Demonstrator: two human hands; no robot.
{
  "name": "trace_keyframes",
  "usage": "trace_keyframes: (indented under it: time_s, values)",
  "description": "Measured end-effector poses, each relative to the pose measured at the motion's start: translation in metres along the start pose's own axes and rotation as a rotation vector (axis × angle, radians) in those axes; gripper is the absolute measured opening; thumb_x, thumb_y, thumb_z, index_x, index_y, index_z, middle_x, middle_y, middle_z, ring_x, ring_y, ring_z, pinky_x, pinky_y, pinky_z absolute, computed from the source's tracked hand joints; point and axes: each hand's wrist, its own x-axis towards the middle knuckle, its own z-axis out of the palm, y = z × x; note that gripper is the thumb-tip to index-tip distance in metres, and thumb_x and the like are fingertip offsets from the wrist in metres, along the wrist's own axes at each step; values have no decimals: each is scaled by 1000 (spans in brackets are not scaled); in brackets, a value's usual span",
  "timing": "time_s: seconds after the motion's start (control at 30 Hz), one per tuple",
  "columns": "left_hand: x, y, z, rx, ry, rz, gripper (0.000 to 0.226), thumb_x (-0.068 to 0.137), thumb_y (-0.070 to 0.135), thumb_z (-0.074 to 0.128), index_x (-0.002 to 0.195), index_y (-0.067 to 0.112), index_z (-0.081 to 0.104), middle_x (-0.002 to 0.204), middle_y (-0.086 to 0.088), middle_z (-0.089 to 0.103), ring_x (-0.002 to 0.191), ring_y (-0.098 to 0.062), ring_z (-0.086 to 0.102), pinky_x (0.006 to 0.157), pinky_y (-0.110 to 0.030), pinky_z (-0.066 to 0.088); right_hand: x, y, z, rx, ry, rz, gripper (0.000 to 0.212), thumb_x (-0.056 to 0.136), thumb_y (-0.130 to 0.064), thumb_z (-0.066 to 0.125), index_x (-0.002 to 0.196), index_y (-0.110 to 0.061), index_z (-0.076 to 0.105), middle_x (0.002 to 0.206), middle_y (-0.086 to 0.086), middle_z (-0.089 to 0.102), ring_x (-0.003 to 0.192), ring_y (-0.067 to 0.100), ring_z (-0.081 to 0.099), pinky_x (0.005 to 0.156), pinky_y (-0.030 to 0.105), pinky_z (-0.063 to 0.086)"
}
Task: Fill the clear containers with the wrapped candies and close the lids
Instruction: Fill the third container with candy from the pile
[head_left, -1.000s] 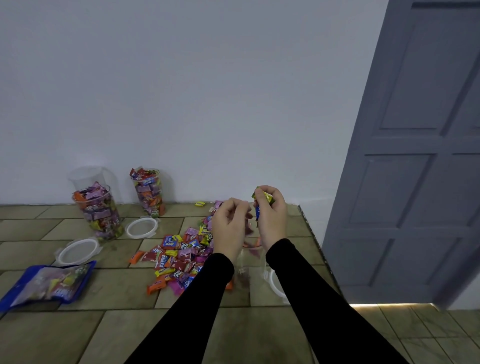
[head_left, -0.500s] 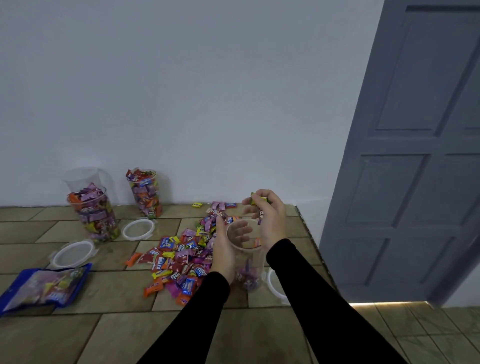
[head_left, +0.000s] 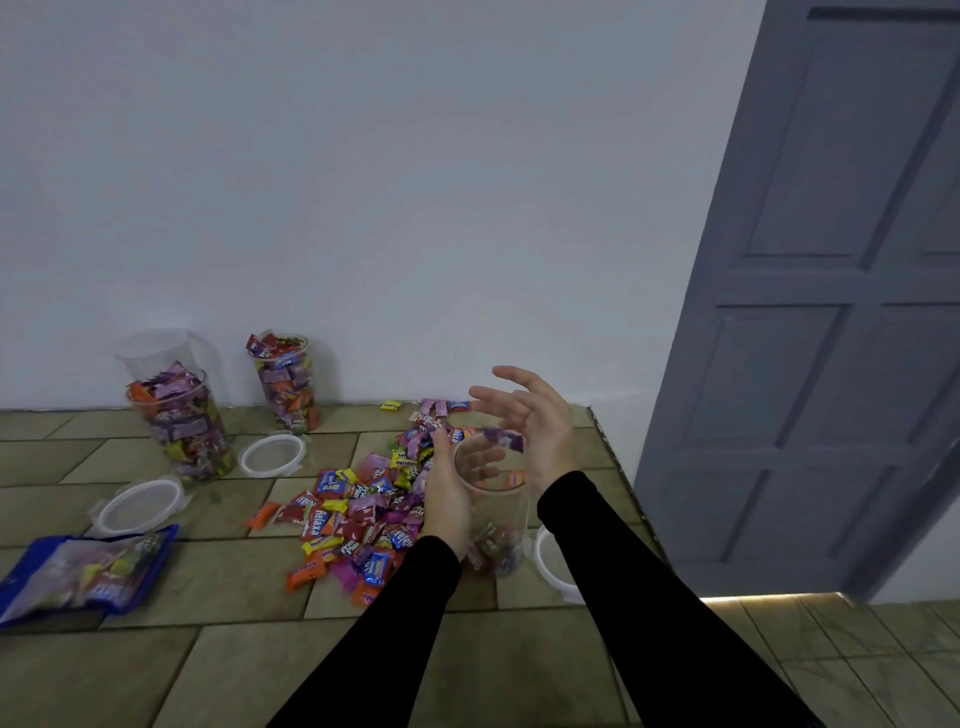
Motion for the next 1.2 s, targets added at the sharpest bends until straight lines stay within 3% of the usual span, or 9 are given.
trace_keyframes:
  time_s: [0.13,0.27,0.4,0.6,0.67,0.77,1.0,1.1,1.2]
  values:
    - [-1,4,2,12,-5,-33,86,86,71,31,107,-5,66,99,-22,68,84,-30,60,78,-40,48,-1,-3,1,-61,-36,32,35,91,-26,44,115,-6,61,102,16,72,87,13,70,59,7,45]
    - [-7,14,-4,126,-23,10,78,87,69,31,106,3,69,107,-16,71,105,-30,65,97,-46,47,1,-8,8,-237,-55,1,20,95,-13,50,106,-5,65,97,17,72,84,16,68,62,6,44]
    - [-13,34,-26,369,40,198,45,103,41,35,97,12,69,96,-3,72,91,-12,66,80,-25,50,7,-11,29,-400,-111,-111,13,84,-16,60,94,-14,68,84,9,73,86,15,67,80,29,50]
    - [-13,38,-97,978,188,364,14,87,31,54,89,21,62,91,-8,60,91,-31,53,71,-38,37,-11,44,75,-806,-240,-222,19,86,-8,51,95,-14,68,92,4,69,86,17,61,80,30,50]
    - [-18,37,-116,1313,246,289,37,85,35,56,117,18,60,125,-12,52,117,-36,43,93,-44,36,-22,73,78,-950,-292,-222,27,85,-10,43,98,-11,66,99,5,65,97,21,56,88,34,45]
    - [-29,32,-141,1492,272,137,53,93,44,49,143,30,37,155,-6,21,142,-29,15,109,-51,23,-43,116,76,-1247,-312,-223,48,81,-28,26,109,-17,63,113,4,57,109,26,48,93,39,41]
    - [-35,26,-169,1702,76,72,60,97,60,27,151,42,10,162,2,-3,148,-29,-2,113,-55,14,-68,161,67,-1467,-310,31,52,90,-33,33,142,-28,36,155,4,22,146,28,10,115,47,14]
    - [-30,24,-174,1740,53,67,57,99,55,25,152,41,7,162,1,-1,147,-30,4,112,-56,17,-60,167,72,-1412,-295,103,49,97,-30,38,145,-30,29,158,2,14,147,25,1,116,50,9]
    - [-24,23,-180,1804,69,113,53,100,52,25,151,40,16,158,-1,16,142,-28,18,107,-48,26,-51,174,80,-1458,-262,106,44,100,-35,29,143,-29,34,156,2,22,146,25,9,113,52,15]
